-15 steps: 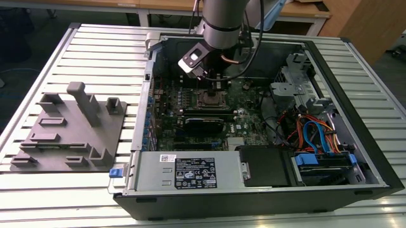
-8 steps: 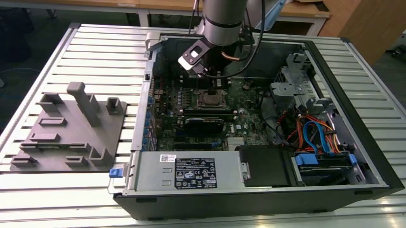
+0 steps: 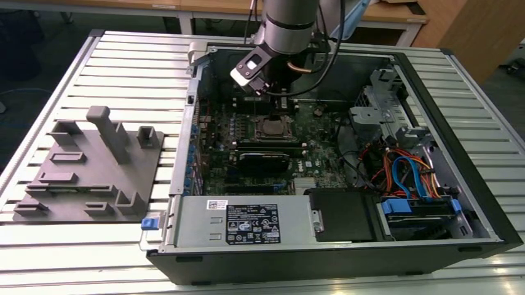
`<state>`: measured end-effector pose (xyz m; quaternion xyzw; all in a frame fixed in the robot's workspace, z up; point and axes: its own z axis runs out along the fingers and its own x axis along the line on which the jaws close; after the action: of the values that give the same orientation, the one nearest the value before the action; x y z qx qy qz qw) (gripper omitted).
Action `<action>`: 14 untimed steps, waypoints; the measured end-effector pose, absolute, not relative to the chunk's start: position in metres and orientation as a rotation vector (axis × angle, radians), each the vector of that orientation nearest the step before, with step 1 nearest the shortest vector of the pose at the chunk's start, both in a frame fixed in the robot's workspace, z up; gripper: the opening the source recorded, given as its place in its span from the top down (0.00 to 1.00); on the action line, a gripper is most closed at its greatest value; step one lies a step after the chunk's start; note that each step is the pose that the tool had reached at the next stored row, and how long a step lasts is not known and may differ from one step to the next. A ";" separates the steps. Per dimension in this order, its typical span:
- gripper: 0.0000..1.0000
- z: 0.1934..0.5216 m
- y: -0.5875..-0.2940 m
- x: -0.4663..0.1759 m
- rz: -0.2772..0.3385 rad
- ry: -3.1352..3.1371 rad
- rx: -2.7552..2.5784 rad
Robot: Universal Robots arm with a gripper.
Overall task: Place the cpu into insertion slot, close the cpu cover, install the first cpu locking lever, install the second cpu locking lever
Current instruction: 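Install the first cpu locking lever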
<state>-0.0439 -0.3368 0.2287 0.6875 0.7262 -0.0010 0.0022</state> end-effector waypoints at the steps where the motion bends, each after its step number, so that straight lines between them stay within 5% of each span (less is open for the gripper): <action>1: 0.90 0.230 -0.337 -0.044 -0.004 2.278 2.156; 14: 0.90 0.230 -0.337 -0.044 -0.004 2.280 2.154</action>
<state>-0.0439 -0.3368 0.2300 0.6868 0.7269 -0.0013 0.0026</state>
